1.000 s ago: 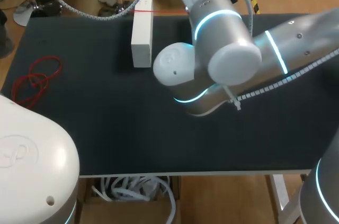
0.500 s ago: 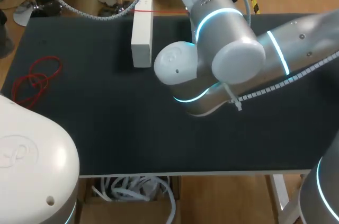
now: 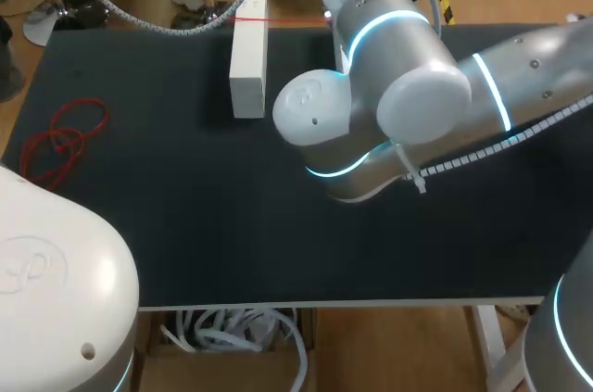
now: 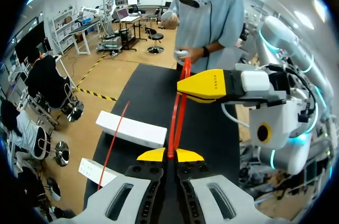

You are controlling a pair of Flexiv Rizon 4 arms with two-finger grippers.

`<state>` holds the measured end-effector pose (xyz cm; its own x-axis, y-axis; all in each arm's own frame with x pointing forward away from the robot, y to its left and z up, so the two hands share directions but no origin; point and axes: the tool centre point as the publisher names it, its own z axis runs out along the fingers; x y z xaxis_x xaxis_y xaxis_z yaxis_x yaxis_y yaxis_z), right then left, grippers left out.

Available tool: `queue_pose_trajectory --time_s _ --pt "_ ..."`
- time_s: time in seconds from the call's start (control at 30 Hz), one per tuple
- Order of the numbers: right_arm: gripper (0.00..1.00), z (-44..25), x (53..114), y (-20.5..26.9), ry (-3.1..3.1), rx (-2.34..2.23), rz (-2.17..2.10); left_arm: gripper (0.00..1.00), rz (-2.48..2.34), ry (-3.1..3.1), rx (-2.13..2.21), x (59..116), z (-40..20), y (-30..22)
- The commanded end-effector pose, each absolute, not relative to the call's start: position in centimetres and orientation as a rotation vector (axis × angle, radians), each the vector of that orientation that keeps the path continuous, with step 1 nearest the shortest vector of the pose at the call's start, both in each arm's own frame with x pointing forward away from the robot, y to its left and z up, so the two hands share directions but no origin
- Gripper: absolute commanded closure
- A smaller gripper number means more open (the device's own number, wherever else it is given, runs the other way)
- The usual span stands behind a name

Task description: Grab the tape and strap the tape.

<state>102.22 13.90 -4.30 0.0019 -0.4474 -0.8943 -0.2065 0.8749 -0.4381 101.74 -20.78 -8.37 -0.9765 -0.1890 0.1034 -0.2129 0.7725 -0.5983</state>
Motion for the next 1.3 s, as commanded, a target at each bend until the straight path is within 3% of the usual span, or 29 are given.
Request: queue_pose_trajectory --time_s 0.03,1.3 --pt "1.0 -4.0 102.2 13.8 1.586 -0.534 -0.203 1.0 0.994 -2.924 0.334 101.6 -8.4 -20.7" --pt "1.0 -3.5 103.8 13.3 1.642 -0.616 -0.279 1.0 0.994 -2.924 0.334 101.6 -8.4 -20.7"
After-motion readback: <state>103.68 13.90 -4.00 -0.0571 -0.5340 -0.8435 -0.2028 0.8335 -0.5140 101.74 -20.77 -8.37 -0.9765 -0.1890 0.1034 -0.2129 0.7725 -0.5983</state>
